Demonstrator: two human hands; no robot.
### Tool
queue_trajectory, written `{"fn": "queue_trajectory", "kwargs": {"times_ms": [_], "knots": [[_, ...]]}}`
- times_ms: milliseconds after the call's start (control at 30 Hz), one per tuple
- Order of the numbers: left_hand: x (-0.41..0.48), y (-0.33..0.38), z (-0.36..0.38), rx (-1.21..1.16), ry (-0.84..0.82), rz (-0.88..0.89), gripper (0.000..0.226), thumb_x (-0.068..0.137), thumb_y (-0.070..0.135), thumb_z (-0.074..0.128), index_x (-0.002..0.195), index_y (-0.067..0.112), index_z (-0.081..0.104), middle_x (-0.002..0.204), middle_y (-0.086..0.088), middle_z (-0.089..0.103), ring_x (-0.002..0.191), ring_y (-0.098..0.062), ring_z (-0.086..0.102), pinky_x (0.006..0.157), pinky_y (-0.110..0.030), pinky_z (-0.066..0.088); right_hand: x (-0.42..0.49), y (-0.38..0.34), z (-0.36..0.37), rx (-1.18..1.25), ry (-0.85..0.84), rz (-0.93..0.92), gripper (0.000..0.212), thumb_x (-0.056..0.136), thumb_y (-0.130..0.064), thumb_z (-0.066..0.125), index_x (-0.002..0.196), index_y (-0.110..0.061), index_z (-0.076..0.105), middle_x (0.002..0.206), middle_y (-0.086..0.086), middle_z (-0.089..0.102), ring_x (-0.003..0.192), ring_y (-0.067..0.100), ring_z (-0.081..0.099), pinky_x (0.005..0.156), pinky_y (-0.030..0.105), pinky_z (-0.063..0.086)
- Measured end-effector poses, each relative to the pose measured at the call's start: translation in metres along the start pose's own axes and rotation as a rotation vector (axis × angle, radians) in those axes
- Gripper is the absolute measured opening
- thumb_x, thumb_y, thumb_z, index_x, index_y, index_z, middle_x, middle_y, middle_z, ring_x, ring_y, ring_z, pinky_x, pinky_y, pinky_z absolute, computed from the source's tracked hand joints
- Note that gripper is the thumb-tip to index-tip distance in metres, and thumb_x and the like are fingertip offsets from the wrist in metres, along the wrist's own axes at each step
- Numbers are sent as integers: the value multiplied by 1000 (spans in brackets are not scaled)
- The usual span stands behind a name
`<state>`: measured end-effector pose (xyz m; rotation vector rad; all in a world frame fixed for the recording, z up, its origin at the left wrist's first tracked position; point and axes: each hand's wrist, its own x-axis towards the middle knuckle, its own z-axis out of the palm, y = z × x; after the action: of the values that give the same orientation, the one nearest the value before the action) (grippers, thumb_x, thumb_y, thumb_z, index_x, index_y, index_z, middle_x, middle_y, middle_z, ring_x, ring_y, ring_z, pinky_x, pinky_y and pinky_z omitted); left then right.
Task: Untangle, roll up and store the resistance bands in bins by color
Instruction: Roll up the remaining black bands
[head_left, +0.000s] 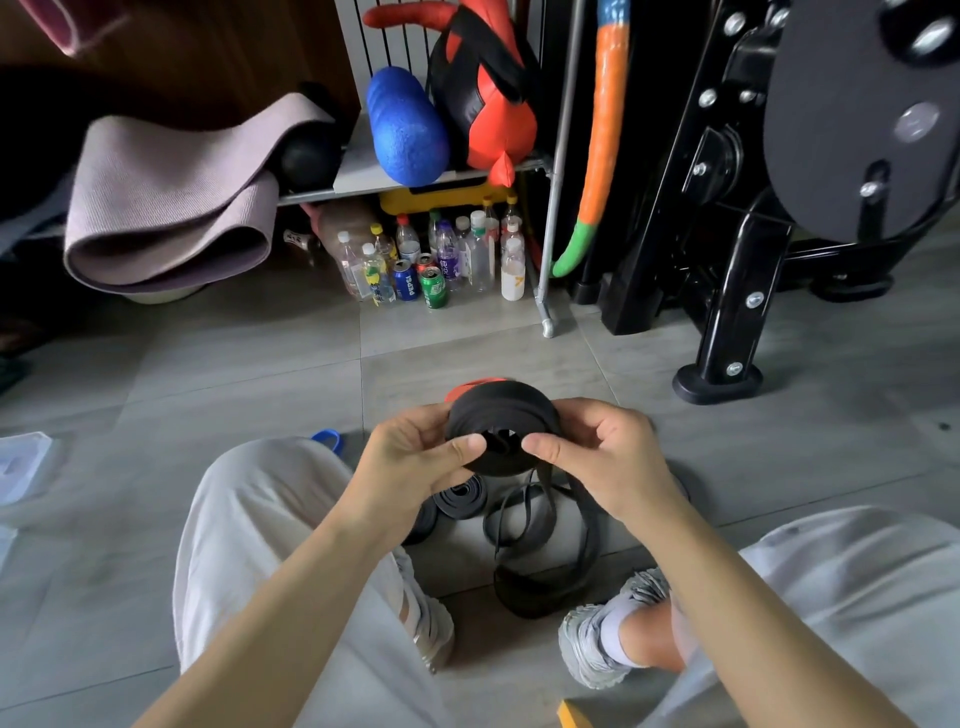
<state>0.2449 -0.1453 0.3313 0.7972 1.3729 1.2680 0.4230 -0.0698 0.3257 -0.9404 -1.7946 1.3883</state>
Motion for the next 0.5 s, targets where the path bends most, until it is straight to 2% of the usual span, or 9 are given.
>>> {"fn": "queue_trajectory", "kwargs": {"times_ms": [33,100,133,167,233,300,333,400,500], "knots": [[1,0,-1,94,1,8,27,77,4,68,100,18,66,92,-3,72,92,-23,66,78,-34,54,0,-1,0,-17,-9,7,31,75,-9,76,86,-37,69,84,-17,73,84,2,69,76,16,51],[3,5,-4,406,-6,128,33,79,0,69,96,29,64,94,4,69,94,-17,65,84,-37,55,1,2,1,-135,-21,25,15,71,-26,80,83,-32,72,80,-6,74,78,13,69,75,32,56],[3,8,-5,580,-14,205,40,78,5,72,97,38,60,98,13,66,96,-7,63,87,-35,53,2,2,1,-225,-31,21,20,68,-36,79,86,-30,72,79,0,74,76,19,68,75,41,55],[1,14,-3,738,-36,267,46,77,12,74,102,46,55,103,21,61,96,3,59,88,-29,51,2,1,2,-319,-57,6,25,67,-39,78,90,-32,71,81,2,74,77,21,68,75,44,54],[-2,26,3,1028,-100,362,45,79,24,72,114,45,53,109,23,57,97,3,54,87,-25,47,4,-5,4,-476,-118,-65,25,72,-32,79,96,-31,72,88,-1,74,84,18,68,77,40,52],[-2,34,7,1238,-133,404,35,82,30,68,116,34,60,110,15,63,100,-9,57,85,-31,47,6,-12,6,-555,-132,-144,25,75,-28,77,99,-25,73,88,-2,74,85,16,67,77,37,51],[-1,36,7,1260,-122,411,31,82,30,67,113,31,62,107,13,65,98,-12,58,83,-31,46,6,-15,7,-563,-119,-170,26,75,-27,78,100,-24,73,88,-3,74,85,16,67,77,36,51],[1,39,5,1152,-76,391,29,81,27,70,109,30,66,99,18,65,92,-6,56,80,-22,43,7,-20,5,-510,-88,-164,28,73,-26,79,101,-24,73,91,-5,74,87,12,67,79,32,51],[1,42,-1,885,-16,364,34,75,16,76,93,43,66,82,30,63,83,7,57,76,-6,40,6,-22,-3,-373,-88,-105,32,71,-21,81,99,-32,70,92,-15,72,90,0,65,87,23,50]]}}
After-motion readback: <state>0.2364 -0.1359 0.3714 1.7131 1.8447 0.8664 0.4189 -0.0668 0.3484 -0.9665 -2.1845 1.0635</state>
